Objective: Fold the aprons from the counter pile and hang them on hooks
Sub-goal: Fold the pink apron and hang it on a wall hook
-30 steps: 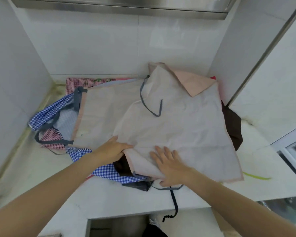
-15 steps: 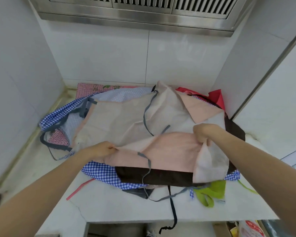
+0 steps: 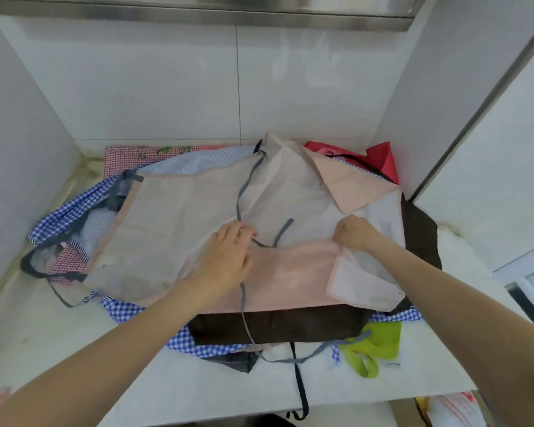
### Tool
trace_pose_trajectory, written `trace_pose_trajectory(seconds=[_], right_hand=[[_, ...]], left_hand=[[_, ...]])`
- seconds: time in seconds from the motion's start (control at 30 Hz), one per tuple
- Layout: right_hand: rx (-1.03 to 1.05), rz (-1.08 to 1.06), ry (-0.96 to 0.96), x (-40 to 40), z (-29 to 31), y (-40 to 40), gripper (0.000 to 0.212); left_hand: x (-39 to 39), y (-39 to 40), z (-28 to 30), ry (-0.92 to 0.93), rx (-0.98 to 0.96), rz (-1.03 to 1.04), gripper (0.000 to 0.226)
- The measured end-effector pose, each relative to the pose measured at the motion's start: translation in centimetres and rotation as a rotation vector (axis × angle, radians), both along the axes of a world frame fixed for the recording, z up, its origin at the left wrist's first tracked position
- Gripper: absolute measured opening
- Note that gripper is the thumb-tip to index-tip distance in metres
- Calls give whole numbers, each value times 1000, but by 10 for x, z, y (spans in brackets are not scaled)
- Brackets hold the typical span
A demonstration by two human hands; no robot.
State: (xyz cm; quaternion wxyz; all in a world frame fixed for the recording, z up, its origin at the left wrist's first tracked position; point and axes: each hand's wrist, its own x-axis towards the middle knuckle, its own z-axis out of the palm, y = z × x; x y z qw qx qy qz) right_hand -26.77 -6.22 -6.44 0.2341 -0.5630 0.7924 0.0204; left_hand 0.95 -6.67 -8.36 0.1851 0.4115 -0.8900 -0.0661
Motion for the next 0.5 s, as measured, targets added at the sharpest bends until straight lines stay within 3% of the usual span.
trace_pose_trajectory(seconds=[0.07, 0.13, 0.23, 0.37, 0.5], right_hand=[[-139, -34, -201, 1, 2, 5, 13], [-148, 47, -276, 1, 8, 14, 13], [-93, 181, -236, -6, 13, 34, 29], [17, 332, -32, -14, 2, 68, 78], [-74, 453, 383, -17, -27, 96, 120]], left_hand=[[-34, 15, -3, -141, 266, -295, 54], [-62, 30, -14, -480, 612, -347, 78], [-84, 40, -33, -734, 556, -270, 83], [-94, 19, -41, -758, 542, -167, 64], [-92, -21, -48, -711, 552, -158, 62]])
